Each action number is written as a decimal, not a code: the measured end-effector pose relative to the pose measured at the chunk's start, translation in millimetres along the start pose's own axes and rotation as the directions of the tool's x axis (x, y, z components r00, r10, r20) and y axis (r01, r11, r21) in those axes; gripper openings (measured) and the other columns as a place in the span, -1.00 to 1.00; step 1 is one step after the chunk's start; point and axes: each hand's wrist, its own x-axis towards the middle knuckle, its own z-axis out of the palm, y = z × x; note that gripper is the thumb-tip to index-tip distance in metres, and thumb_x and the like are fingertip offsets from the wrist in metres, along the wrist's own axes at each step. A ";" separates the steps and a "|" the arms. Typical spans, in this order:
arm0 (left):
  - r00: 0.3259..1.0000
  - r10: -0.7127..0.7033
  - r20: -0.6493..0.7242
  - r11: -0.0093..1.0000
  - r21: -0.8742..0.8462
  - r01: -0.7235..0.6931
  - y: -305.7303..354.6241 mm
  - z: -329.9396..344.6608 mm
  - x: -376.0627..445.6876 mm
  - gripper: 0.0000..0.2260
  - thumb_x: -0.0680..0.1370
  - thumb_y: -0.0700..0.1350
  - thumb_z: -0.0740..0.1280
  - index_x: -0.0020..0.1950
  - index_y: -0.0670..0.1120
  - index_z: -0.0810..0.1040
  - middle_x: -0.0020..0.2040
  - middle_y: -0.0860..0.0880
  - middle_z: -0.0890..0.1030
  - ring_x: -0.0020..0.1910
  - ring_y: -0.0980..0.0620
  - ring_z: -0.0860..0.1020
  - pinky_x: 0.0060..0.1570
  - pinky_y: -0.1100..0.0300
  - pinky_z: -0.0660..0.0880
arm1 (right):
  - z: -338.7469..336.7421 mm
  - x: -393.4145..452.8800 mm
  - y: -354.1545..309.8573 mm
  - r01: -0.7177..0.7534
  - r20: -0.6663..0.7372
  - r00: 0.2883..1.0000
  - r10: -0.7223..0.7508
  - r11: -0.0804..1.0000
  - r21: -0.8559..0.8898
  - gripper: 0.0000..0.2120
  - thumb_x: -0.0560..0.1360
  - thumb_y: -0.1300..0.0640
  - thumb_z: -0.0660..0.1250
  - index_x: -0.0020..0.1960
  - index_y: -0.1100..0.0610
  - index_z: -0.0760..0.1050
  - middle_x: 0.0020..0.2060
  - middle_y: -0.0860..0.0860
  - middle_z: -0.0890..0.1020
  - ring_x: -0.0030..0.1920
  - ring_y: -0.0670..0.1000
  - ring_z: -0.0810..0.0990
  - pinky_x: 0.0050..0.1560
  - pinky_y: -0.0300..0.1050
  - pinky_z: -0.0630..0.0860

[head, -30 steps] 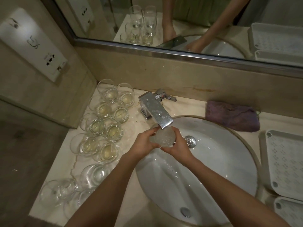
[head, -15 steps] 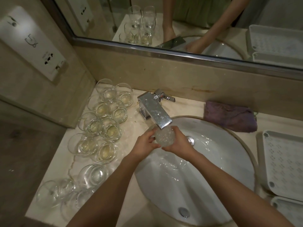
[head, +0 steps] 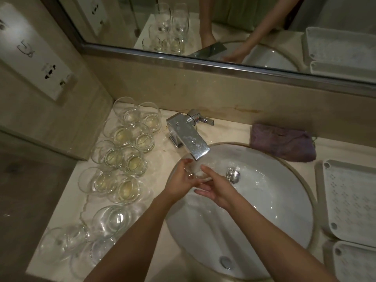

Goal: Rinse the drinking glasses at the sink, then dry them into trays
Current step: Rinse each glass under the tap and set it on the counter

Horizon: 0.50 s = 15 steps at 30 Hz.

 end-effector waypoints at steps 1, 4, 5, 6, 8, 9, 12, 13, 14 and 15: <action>1.000 -0.015 0.012 0.999 -0.046 0.016 2.8 -1.5 1.0 -0.38 0.33 0.04 0.54 0.27 0.01 0.31 0.14 -0.02 0.51 0.04 0.06 0.56 0.01 0.22 0.55 | -4.1 -1.3 -3.7 -0.006 -0.002 1.000 0.006 0.999 -0.049 -0.71 0.50 0.04 0.38 0.10 0.23 0.56 -0.02 0.16 0.67 -0.05 0.11 0.68 -0.15 -0.03 0.64; 0.994 -0.109 0.014 0.974 -0.196 0.110 14.2 -5.1 -0.3 -0.68 0.56 -0.13 0.35 0.25 -0.06 0.32 0.05 -0.02 0.49 -0.15 0.11 0.54 -0.23 0.30 0.52 | -19.8 -3.1 -12.1 0.038 -0.009 0.999 -0.040 0.984 -0.175 -0.50 0.48 0.10 0.41 0.34 0.28 0.41 0.19 0.19 0.59 0.07 0.14 0.65 -0.09 -0.02 0.64; 0.990 -0.142 0.016 0.967 -0.211 0.142 14.5 -4.7 1.9 -0.72 0.59 -0.10 0.31 0.24 -0.09 0.34 0.02 -0.03 0.50 -0.17 0.08 0.53 -0.25 0.25 0.50 | -24.5 -2.4 -14.7 0.067 -0.006 0.998 -0.070 0.979 -0.194 -0.39 0.46 0.15 0.43 0.44 0.22 0.31 0.25 0.15 0.54 0.11 0.13 0.63 -0.04 -0.01 0.63; 0.985 -0.172 0.024 0.961 -0.216 0.174 17.4 -4.3 1.9 -0.77 0.61 -0.07 0.28 0.21 -0.11 0.37 -0.02 -0.06 0.51 -0.19 0.04 0.52 -0.27 0.22 0.48 | -27.6 -1.1 -17.9 0.100 0.003 0.995 -0.101 0.971 -0.215 -0.30 0.45 0.19 0.44 0.50 0.11 0.20 0.31 0.09 0.48 0.14 0.11 0.60 0.01 0.00 0.60; 0.981 -0.179 0.075 0.949 -0.250 0.192 22.2 -2.4 1.1 -0.89 0.64 -0.06 0.22 0.02 -0.08 0.46 -0.21 -0.08 0.52 -0.31 0.00 0.47 -0.33 0.19 0.40 | -25.5 0.3 -25.1 0.138 0.061 0.990 -0.126 0.956 -0.259 -0.22 0.47 0.27 0.42 0.53 -0.09 0.10 0.35 -0.02 0.36 0.18 0.01 0.56 0.10 -0.01 0.54; 0.978 -0.173 0.112 0.940 -0.278 0.198 23.0 -0.8 1.4 -0.84 0.65 -0.06 0.19 -0.08 -0.07 0.47 -0.30 -0.08 0.51 -0.38 0.00 0.44 -0.36 0.19 0.36 | -22.4 1.6 -27.9 0.144 0.098 0.988 -0.121 0.951 -0.273 -0.24 0.48 0.30 0.39 0.52 -0.12 0.12 0.34 -0.03 0.34 0.16 -0.03 0.55 0.12 -0.02 0.51; 0.963 -0.212 0.167 0.913 -0.317 0.256 26.8 0.5 -0.8 -0.73 0.67 -0.05 0.13 -0.14 -0.12 0.48 -0.45 -0.07 0.48 -0.47 0.01 0.39 -0.42 0.24 0.31 | -15.4 3.2 -32.0 0.151 0.150 0.982 -0.111 0.945 -0.289 -0.34 0.46 0.34 0.37 0.46 -0.05 0.27 0.24 0.02 0.46 0.06 0.01 0.59 0.12 -0.02 0.52; 0.962 -0.217 0.163 0.914 -0.311 0.259 23.4 0.5 -0.2 -0.74 0.67 -0.04 0.14 -0.10 -0.14 0.50 -0.45 -0.06 0.50 -0.47 0.01 0.41 -0.43 0.24 0.34 | -14.5 3.9 -31.4 0.150 0.150 0.983 -0.110 0.944 -0.293 -0.37 0.46 0.34 0.38 0.44 -0.02 0.29 0.18 0.05 0.51 0.04 0.04 0.60 0.12 0.00 0.53; 0.964 -0.215 0.157 0.914 -0.317 0.255 21.9 0.3 -1.9 -0.78 0.66 -0.04 0.16 -0.03 -0.15 0.50 -0.39 -0.07 0.54 -0.45 0.00 0.45 -0.41 0.22 0.40 | -13.3 4.3 -30.5 0.149 0.139 0.984 -0.111 0.942 -0.301 -0.40 0.46 0.32 0.39 0.41 -0.02 0.31 0.14 0.07 0.55 0.02 0.07 0.60 0.10 0.01 0.54; 0.970 -0.192 0.147 0.920 -0.319 0.230 17.8 0.2 -2.3 -0.85 0.65 -0.07 0.21 0.07 -0.12 0.48 -0.28 -0.09 0.57 -0.40 -0.01 0.49 -0.36 0.16 0.45 | -11.0 3.5 -29.9 0.147 0.121 0.986 -0.115 0.938 -0.313 -0.44 0.47 0.28 0.40 0.39 -0.02 0.32 0.12 0.09 0.56 -0.01 0.08 0.60 0.07 0.01 0.55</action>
